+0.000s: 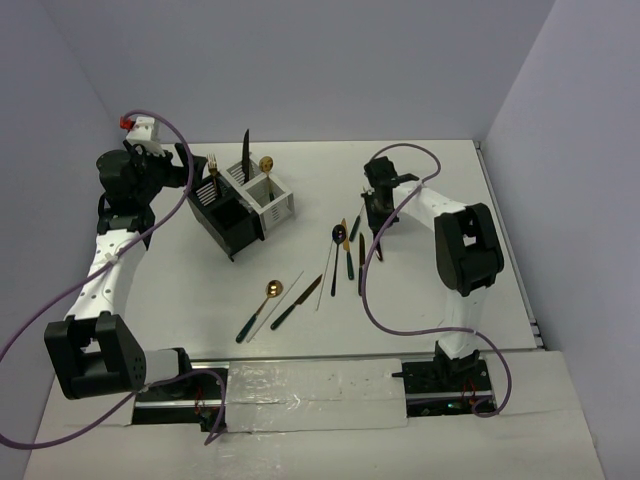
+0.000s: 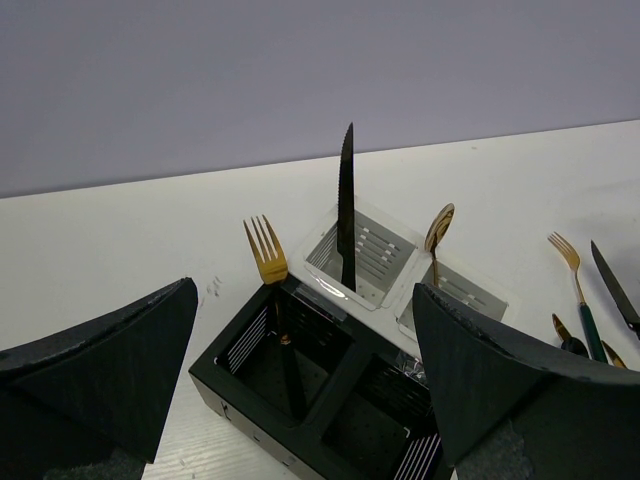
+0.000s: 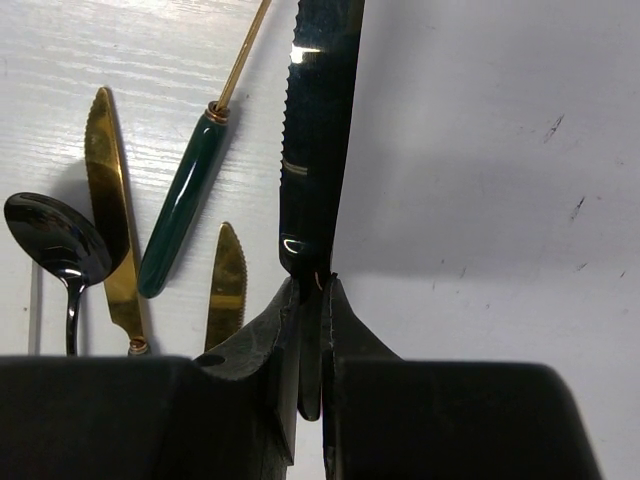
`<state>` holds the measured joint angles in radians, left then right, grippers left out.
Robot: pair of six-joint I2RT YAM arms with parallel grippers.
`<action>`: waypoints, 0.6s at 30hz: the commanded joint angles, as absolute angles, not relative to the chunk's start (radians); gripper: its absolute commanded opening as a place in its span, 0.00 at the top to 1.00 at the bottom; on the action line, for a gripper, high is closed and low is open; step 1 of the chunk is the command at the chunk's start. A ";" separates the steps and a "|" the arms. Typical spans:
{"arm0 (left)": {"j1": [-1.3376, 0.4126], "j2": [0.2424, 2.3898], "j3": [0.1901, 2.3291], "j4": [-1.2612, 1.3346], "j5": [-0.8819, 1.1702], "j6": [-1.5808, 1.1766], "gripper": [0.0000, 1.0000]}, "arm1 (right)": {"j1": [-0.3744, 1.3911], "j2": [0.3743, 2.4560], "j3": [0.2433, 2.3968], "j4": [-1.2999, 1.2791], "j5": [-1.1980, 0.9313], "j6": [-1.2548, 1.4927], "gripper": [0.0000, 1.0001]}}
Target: Sort the eating utensils into containers
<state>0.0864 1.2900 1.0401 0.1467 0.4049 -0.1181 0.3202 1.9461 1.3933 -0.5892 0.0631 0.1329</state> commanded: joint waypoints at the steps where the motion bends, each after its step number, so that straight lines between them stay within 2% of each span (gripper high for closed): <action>1: 0.089 1.256 1.048 0.156 0.426 -0.109 0.01 | 0.318 1.856 1.402 -0.548 0.044 0.130 1.00; 10: 0.089 1.256 1.049 0.141 0.423 -0.100 0.01 | 0.318 1.737 1.362 -0.497 0.041 0.133 1.00; 18: 0.091 1.276 1.083 0.075 0.371 -0.089 0.01 | 0.328 1.545 1.348 -0.384 0.008 0.172 1.00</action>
<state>0.0864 1.2900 1.0401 0.1112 0.3988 -0.1081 0.3210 1.6402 1.3388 -0.4931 0.0315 0.1436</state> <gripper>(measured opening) 0.993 0.125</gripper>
